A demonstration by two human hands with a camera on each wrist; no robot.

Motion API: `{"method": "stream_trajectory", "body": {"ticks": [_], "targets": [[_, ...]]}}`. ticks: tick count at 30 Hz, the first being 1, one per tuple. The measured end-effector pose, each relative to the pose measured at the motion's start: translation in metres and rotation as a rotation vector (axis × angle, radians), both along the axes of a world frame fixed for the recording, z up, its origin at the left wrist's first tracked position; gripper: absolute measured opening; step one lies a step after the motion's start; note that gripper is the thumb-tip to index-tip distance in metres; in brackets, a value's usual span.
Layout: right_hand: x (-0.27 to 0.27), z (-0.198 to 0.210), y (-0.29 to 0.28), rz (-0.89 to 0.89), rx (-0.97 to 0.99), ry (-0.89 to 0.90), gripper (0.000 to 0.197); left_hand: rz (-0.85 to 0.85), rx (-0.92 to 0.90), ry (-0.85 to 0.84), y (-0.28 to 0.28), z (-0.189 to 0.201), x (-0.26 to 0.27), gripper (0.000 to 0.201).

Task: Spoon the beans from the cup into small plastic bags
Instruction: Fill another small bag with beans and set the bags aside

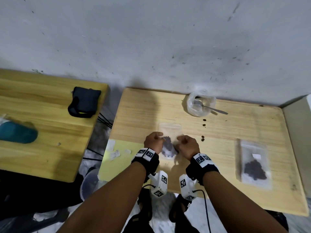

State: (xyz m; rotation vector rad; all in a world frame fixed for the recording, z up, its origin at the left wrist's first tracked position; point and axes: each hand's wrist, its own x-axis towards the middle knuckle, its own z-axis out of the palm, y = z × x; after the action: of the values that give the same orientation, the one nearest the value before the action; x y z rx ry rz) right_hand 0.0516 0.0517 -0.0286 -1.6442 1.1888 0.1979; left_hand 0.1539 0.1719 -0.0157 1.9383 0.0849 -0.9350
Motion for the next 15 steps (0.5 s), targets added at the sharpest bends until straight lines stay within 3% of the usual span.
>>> {"method": "stream_trajectory", "body": {"ticks": [5,8,15], "targets": [[0.009,0.004,0.008,-0.127,0.073,-0.108,0.027,0.04,-0.144,0.018,0.011,0.005,0.011,0.029],[0.028,0.017,0.021,-0.093,0.098,-0.195,0.029,0.08,-0.258,0.04,0.028,0.014,0.022,0.031],[0.07,0.039,0.062,0.059,0.199,-0.327,0.035,0.172,-0.279,-0.09,0.093,0.014,0.058,0.039]]}}
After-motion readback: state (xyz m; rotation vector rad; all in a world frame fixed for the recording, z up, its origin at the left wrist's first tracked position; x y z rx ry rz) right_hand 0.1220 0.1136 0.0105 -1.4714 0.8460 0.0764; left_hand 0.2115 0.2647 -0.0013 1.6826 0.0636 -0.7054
